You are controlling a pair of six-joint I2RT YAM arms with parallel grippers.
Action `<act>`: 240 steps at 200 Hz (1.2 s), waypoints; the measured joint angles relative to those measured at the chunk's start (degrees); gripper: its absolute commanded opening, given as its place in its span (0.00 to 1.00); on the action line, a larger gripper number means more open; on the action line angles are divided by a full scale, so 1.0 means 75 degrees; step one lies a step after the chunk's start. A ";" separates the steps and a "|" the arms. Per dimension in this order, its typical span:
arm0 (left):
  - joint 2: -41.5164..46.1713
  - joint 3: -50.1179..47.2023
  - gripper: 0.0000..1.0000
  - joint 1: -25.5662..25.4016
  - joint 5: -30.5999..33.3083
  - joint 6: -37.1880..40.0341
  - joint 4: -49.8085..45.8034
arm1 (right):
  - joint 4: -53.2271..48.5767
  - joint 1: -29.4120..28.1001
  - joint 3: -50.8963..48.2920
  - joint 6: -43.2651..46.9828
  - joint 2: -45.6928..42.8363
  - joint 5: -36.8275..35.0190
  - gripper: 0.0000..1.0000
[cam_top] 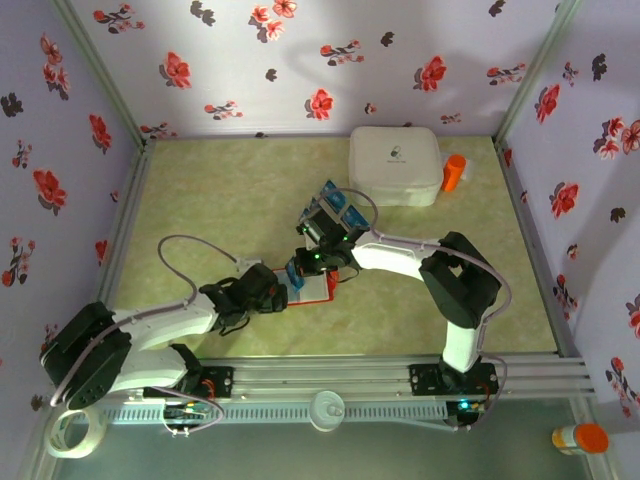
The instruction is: Put the credit cards into the card holder
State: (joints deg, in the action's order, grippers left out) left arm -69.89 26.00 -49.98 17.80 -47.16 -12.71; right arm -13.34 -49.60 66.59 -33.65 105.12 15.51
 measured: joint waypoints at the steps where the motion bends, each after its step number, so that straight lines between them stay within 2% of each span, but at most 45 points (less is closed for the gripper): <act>1: -0.0006 0.0000 1.00 0.0000 -0.0003 0.0000 0.0000 | 0.0000 0.0000 -0.0003 0.0000 0.0000 0.0000 0.00; 76: -0.0204 0.0041 1.00 -0.0082 0.0149 0.0085 -0.0023 | 0.0026 0.0015 -0.0029 -0.0006 -0.0055 0.0029 0.00; 107: -0.0204 0.0041 1.00 -0.0087 0.0163 0.0082 -0.0023 | 0.0166 0.0175 -0.0455 -0.0210 -0.0627 0.0023 0.00; 157: -0.0204 0.0041 1.00 -0.0105 0.0166 0.0079 -0.0026 | 0.1445 0.0600 -0.1853 -0.0877 -0.1725 -0.0038 0.00; 240: -0.0204 0.0041 1.00 -0.0122 0.0172 0.0076 -0.0035 | 0.4138 0.0606 -0.3646 -0.2122 -0.1807 -0.0044 0.00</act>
State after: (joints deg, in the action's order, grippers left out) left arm -71.42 26.30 -50.89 19.09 -46.59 -12.97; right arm 17.69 -45.06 39.24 -49.56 91.57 15.18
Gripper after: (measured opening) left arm 0.998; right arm 0.057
